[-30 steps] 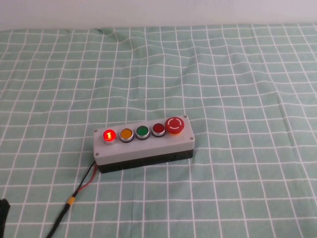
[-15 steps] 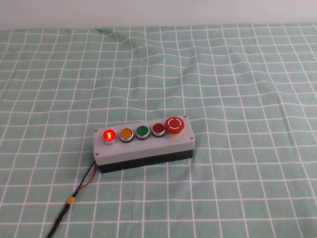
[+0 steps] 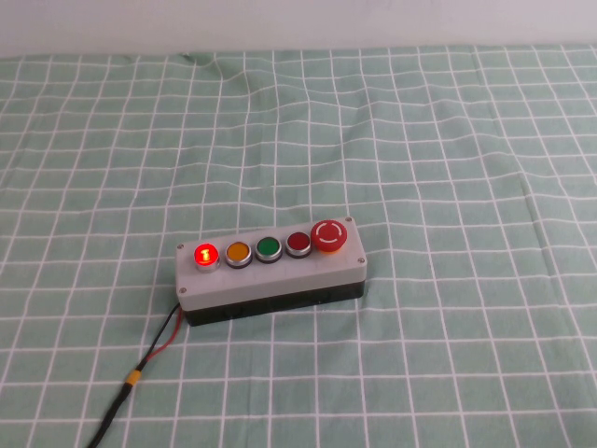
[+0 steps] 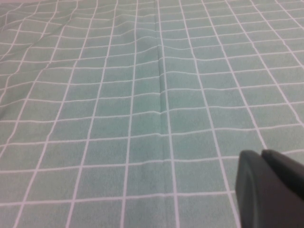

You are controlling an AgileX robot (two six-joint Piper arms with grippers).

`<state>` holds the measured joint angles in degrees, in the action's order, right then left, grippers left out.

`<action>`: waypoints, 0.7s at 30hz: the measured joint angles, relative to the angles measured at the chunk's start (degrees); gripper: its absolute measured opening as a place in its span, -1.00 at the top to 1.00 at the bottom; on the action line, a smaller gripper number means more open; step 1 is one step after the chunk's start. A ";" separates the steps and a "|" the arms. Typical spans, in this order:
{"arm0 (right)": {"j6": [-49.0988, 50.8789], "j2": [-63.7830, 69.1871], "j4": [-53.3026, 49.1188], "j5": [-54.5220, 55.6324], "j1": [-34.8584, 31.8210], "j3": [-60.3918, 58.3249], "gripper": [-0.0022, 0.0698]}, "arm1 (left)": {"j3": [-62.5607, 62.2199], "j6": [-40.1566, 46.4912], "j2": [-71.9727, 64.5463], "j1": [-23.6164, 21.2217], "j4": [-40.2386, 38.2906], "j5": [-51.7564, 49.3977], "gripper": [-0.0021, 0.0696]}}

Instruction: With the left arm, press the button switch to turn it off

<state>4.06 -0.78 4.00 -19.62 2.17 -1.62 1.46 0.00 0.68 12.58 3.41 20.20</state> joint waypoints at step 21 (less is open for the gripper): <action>0.00 0.00 0.00 0.00 0.00 0.00 0.99 | -13.57 -2.95 0.13 0.00 -0.20 13.84 0.95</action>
<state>4.06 -0.78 4.00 -19.62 2.17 -1.62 -12.11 -2.95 0.81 12.58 3.21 34.03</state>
